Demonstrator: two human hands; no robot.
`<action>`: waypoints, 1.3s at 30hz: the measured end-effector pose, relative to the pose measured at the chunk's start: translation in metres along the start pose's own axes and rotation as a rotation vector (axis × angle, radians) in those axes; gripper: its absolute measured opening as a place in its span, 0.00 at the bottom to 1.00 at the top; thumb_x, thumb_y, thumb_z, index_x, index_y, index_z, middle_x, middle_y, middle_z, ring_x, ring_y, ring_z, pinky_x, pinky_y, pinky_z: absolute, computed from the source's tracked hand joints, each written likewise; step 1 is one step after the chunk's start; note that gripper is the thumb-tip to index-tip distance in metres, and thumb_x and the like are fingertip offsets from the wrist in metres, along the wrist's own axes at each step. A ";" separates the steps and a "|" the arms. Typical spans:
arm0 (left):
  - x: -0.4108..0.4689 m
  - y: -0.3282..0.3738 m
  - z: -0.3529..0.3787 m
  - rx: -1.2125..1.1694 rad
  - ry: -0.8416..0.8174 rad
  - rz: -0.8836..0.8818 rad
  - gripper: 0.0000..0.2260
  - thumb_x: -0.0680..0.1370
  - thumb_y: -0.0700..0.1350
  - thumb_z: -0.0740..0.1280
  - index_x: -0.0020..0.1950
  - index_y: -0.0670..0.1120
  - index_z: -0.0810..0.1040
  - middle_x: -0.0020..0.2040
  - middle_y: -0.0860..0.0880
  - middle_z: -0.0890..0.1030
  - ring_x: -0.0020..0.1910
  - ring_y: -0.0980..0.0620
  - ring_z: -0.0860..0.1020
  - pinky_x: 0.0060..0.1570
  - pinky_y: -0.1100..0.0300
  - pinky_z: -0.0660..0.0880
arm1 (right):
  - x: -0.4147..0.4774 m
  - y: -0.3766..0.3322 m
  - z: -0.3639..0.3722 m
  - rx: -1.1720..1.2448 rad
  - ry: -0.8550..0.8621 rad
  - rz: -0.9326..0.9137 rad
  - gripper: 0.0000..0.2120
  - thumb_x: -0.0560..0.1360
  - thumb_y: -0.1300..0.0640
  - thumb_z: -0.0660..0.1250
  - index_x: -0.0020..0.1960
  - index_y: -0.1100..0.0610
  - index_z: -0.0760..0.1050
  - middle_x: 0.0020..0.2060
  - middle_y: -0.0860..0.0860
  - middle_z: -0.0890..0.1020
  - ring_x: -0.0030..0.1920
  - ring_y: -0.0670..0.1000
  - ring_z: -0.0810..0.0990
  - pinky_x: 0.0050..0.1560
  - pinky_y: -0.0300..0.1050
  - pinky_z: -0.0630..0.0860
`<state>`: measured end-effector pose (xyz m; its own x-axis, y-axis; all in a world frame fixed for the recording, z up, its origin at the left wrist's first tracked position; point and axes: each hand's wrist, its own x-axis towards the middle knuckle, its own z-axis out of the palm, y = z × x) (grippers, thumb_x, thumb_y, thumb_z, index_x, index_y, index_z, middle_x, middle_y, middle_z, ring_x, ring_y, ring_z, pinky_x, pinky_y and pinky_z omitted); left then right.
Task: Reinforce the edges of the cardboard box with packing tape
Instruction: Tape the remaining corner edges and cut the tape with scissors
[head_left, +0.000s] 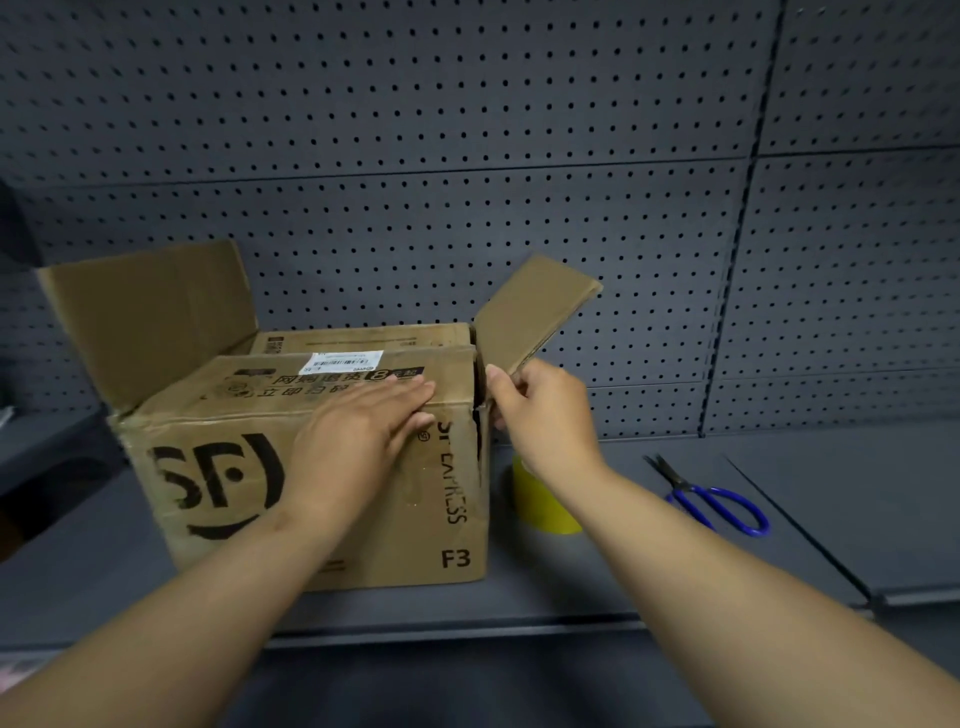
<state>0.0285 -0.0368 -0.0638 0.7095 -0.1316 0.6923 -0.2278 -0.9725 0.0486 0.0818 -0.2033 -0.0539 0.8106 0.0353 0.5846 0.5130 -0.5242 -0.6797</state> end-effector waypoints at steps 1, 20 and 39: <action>-0.001 0.000 -0.001 -0.006 0.001 0.000 0.15 0.74 0.49 0.66 0.60 0.49 0.78 0.57 0.51 0.81 0.58 0.50 0.78 0.62 0.54 0.68 | -0.001 0.000 0.000 0.023 0.016 0.016 0.17 0.77 0.48 0.60 0.33 0.57 0.72 0.34 0.55 0.83 0.38 0.55 0.80 0.41 0.48 0.76; 0.031 0.022 -0.001 -0.103 -0.100 -0.022 0.22 0.69 0.63 0.66 0.49 0.46 0.78 0.46 0.50 0.77 0.48 0.50 0.74 0.44 0.58 0.69 | -0.047 0.021 0.037 -0.387 -0.020 -0.239 0.26 0.76 0.40 0.53 0.51 0.61 0.75 0.45 0.58 0.80 0.46 0.59 0.79 0.40 0.47 0.70; 0.035 0.019 -0.002 -0.066 -0.062 0.123 0.14 0.73 0.57 0.65 0.39 0.47 0.76 0.38 0.52 0.76 0.41 0.49 0.74 0.37 0.59 0.65 | -0.056 0.043 0.048 -0.397 -0.326 -0.047 0.24 0.78 0.42 0.51 0.50 0.61 0.74 0.47 0.61 0.81 0.50 0.60 0.78 0.42 0.48 0.70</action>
<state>0.0469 -0.0598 -0.0372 0.7131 -0.2624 0.6501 -0.3574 -0.9338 0.0152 0.0719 -0.1868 -0.1366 0.8677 0.2967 0.3989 0.4554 -0.7961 -0.3985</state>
